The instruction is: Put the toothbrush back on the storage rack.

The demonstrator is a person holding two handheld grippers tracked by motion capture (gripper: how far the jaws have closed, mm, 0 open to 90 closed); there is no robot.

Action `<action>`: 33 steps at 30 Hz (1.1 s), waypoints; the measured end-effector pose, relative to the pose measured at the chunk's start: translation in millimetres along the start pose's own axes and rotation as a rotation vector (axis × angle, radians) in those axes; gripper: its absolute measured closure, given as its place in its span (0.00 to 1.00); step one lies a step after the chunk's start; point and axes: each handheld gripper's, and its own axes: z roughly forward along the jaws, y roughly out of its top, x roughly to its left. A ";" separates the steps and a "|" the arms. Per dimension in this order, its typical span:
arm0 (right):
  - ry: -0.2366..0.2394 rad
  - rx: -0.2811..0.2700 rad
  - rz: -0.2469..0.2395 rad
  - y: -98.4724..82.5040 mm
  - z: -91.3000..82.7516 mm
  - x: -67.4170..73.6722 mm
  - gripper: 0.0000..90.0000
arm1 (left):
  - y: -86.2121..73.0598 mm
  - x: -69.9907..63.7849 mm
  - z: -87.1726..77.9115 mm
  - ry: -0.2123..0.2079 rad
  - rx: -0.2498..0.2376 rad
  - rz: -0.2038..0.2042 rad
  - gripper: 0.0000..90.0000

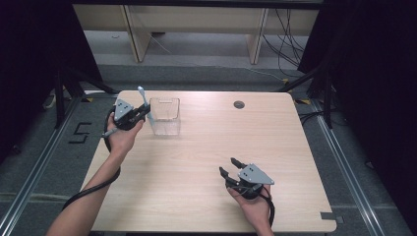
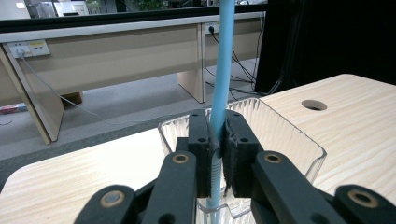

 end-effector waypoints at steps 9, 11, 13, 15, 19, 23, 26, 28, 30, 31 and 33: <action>0.012 0.012 0.020 -0.5 0.2 1.6 0.52 | -4.2 -0.5 1.9 -0.002 0.013 -0.009 0.91; 0.012 0.012 0.019 -0.6 0.3 1.6 0.52 | -4.6 -0.3 2.2 -0.002 0.013 -0.009 0.91; 0.008 0.002 0.010 -0.8 0.9 0.8 0.52 | -5.6 -0.1 2.7 -0.003 0.013 -0.009 0.91; 0.009 0.003 0.010 -0.9 0.9 0.8 0.52 | -6.3 -0.5 2.8 -0.002 0.016 -0.012 0.91; 0.005 0.004 0.013 -1.0 1.0 1.4 0.52 | -8.1 -0.5 3.4 -0.003 0.021 -0.013 0.91; 0.018 0.020 0.033 -1.2 0.5 2.7 0.52 | -10.2 -0.5 4.6 -0.003 0.028 -0.014 0.91; 0.018 0.019 0.031 -1.2 0.6 2.4 0.52 | -11.4 -0.4 5.1 -0.004 0.031 -0.014 0.91; 0.019 0.020 0.033 -1.3 0.6 2.6 0.52 | -12.0 -0.5 5.4 -0.003 0.030 -0.017 0.91; -0.006 0.000 -0.004 -1.3 1.3 0.4 0.52 | -12.7 -0.7 5.8 -0.004 0.030 -0.020 0.91; -0.007 -0.002 -0.004 -1.4 1.5 0.6 0.52 | -13.0 -0.5 5.8 -0.004 0.033 -0.020 0.91; -0.007 -0.002 -0.004 -1.4 1.5 0.6 0.52 | -13.8 -0.3 6.1 -0.003 0.037 -0.019 0.91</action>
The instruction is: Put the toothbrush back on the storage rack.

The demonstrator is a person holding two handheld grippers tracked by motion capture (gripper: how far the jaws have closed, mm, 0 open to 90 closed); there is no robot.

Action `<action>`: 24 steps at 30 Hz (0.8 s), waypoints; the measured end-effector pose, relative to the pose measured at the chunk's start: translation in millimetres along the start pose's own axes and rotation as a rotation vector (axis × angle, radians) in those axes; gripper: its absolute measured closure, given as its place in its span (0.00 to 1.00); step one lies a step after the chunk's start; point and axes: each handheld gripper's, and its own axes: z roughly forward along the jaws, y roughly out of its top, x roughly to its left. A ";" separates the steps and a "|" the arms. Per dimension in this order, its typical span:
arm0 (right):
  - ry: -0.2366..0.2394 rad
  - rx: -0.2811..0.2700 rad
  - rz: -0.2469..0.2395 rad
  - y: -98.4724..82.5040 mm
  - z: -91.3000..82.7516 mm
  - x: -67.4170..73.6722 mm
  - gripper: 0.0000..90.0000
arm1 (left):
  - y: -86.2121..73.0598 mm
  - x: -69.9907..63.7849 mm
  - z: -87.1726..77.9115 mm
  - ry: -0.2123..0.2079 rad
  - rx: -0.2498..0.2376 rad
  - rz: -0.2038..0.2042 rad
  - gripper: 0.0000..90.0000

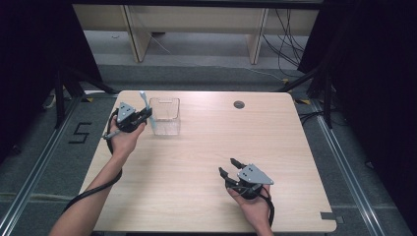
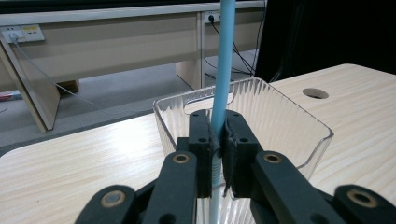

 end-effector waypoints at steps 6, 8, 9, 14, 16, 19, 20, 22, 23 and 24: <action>-0.002 0.000 -0.003 -0.2 0.0 -0.3 0.52 | -2.8 0.1 1.8 0.000 0.004 -0.006 0.91; 0.003 0.002 0.001 -0.1 0.2 0.2 0.52 | -3.0 0.8 2.4 0.002 -0.001 0.001 0.91; 0.003 0.002 0.001 -0.1 0.2 0.2 0.52 | -3.2 0.8 2.6 0.002 0.000 0.000 0.91; 0.007 0.006 0.017 -0.4 0.1 1.4 0.52 | -4.4 1.3 3.7 0.002 0.006 -0.004 0.91; 0.004 0.005 0.012 -0.3 0.0 1.0 0.52 | -4.8 1.8 4.3 0.001 0.008 -0.004 0.91; 0.008 0.009 0.016 -0.5 0.3 1.4 0.52 | -5.1 2.3 4.8 0.001 0.013 -0.008 0.91; 0.009 0.009 0.017 -0.5 0.2 1.6 0.52 | -5.2 2.4 5.2 0.000 0.013 -0.010 0.91; 0.008 0.007 -0.001 -0.3 0.2 0.7 0.52 | -5.3 2.7 5.6 -0.002 0.013 -0.009 0.91; 0.009 0.006 -0.003 -0.3 0.4 0.6 0.52 | -5.4 2.8 5.8 -0.001 0.014 -0.009 0.91; 0.009 0.006 -0.003 -0.4 0.5 0.7 0.52 | -5.6 3.0 6.0 -0.002 0.016 -0.009 0.91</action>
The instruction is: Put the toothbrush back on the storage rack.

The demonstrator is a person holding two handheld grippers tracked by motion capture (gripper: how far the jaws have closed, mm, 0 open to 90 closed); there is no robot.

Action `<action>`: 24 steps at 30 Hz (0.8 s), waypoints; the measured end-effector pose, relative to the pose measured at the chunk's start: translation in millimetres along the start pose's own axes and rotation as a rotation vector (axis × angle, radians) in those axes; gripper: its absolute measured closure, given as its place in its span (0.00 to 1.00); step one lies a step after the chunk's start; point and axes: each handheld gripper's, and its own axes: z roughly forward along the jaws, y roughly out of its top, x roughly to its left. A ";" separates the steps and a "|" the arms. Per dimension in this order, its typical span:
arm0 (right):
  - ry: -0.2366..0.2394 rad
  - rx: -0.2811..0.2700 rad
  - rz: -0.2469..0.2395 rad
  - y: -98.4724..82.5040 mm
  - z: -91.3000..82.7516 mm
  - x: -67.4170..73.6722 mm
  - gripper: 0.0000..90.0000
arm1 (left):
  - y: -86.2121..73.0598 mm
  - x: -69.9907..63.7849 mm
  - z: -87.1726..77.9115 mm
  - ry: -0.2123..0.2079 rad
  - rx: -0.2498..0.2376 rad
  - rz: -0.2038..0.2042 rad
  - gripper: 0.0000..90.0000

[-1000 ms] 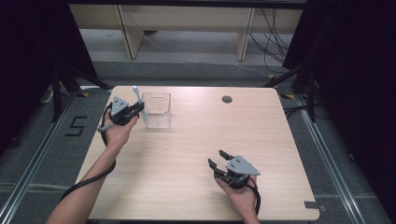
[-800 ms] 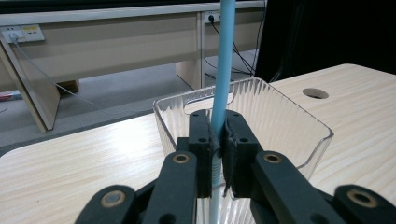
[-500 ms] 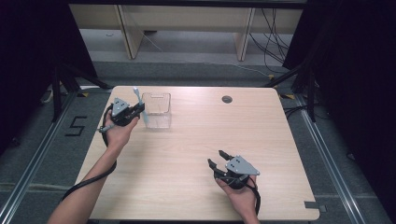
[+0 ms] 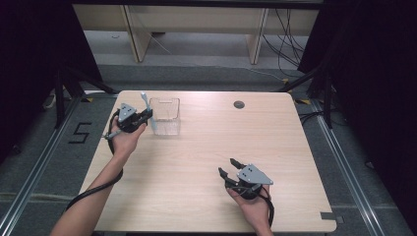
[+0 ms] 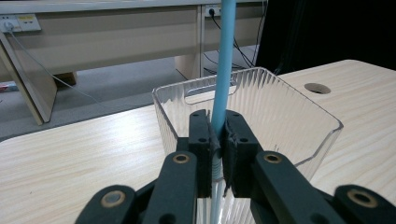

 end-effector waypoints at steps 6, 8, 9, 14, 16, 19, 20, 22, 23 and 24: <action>0.008 0.013 0.013 -0.4 -0.2 0.8 0.52 | -1.4 0.7 1.4 0.001 0.008 -0.002 0.91; 0.010 0.013 0.014 -0.5 -0.2 0.8 0.52 | -1.9 0.4 1.8 0.000 0.010 -0.005 0.91; 0.008 0.013 0.012 -0.4 -0.2 0.8 0.52 | -2.0 0.3 2.0 -0.002 0.011 -0.006 0.91; 0.010 0.014 0.013 -0.5 -0.3 0.8 0.52 | -1.9 0.1 2.5 -0.003 0.012 -0.010 0.91; 0.009 0.013 0.010 -0.4 -0.2 0.7 0.52 | -1.7 0.4 2.8 -0.003 0.012 -0.010 0.91; 0.009 0.014 0.013 -0.5 -0.1 0.7 0.52 | -1.4 0.6 2.8 -0.001 0.013 -0.008 0.91; 0.010 0.014 0.010 -0.5 -0.1 0.6 0.52 | -1.3 0.5 2.8 0.000 0.013 -0.008 0.91; 0.009 0.014 0.011 -0.6 0.0 0.7 0.52 | -1.3 0.4 2.7 -0.001 0.013 -0.010 0.91; 0.010 0.014 0.010 -0.6 -0.1 0.6 0.52 | -1.4 0.2 2.6 0.000 0.013 -0.011 0.91; 0.010 0.014 0.010 -0.6 -0.1 0.6 0.52 | -1.4 0.1 2.5 0.000 0.013 -0.011 0.91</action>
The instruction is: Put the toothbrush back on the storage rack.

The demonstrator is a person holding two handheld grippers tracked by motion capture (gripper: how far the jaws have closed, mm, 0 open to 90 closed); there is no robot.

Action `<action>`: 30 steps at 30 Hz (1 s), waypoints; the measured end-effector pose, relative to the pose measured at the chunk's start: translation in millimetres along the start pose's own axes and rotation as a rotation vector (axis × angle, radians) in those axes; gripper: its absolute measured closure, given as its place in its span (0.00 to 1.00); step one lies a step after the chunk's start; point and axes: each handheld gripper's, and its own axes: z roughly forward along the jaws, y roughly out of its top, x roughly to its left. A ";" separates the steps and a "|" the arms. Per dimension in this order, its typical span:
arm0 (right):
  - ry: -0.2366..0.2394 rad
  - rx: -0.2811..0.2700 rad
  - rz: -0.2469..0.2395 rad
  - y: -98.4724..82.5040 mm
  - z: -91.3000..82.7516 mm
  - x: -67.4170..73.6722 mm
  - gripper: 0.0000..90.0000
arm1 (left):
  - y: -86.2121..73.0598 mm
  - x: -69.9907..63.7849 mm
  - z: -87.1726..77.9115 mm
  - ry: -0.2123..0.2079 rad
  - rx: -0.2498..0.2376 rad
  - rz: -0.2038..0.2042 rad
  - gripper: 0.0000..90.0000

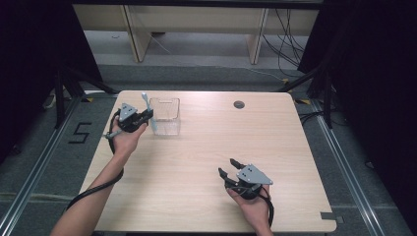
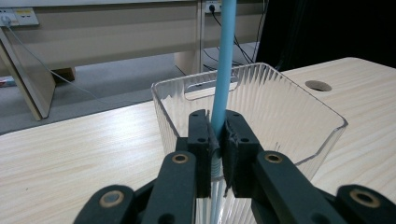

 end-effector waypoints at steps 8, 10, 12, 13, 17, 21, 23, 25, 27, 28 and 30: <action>-0.009 -0.010 -0.021 0.3 -0.1 -1.4 0.52 | -0.1 0.8 -1.5 0.005 -0.009 -0.006 0.89; 0.002 -0.004 0.004 -0.1 0.1 0.1 0.52 | -0.2 1.2 -2.0 0.007 -0.012 -0.011 0.89; 0.000 -0.001 0.003 0.0 -0.2 0.2 0.52 | -0.2 2.0 -3.1 0.011 -0.012 -0.011 0.88; 0.000 0.000 0.002 -0.1 -0.2 0.2 0.52 | -0.3 2.0 -3.3 0.010 -0.016 -0.018 0.87; 0.000 0.001 0.002 -0.3 -0.2 0.0 0.52 | 0.1 2.6 -6.3 0.017 -0.011 -0.034 0.80; 0.012 0.014 0.015 -0.5 -0.2 1.4 0.52 | -0.2 4.8 -9.5 0.031 -0.013 -0.047 0.68; -0.001 -0.001 -0.005 -0.5 0.2 0.1 0.52 | -1.2 6.2 -11.5 0.037 -0.013 -0.056 0.63; 0.000 0.000 -0.003 -0.5 0.0 0.0 0.52 | -2.6 7.5 -13.3 0.039 -0.013 -0.071 0.58; 0.003 0.003 0.003 -0.5 0.1 0.2 0.52 | -3.6 8.9 -15.5 0.038 -0.011 -0.076 0.54; 0.012 0.015 0.015 -0.6 -0.2 1.2 0.52 | -4.1 8.7 -16.4 0.036 -0.014 -0.081 0.53; 0.002 0.014 0.032 -1.0 -0.4 2.9 0.52 | -4.6 8.4 -18.9 0.034 -0.015 -0.083 0.50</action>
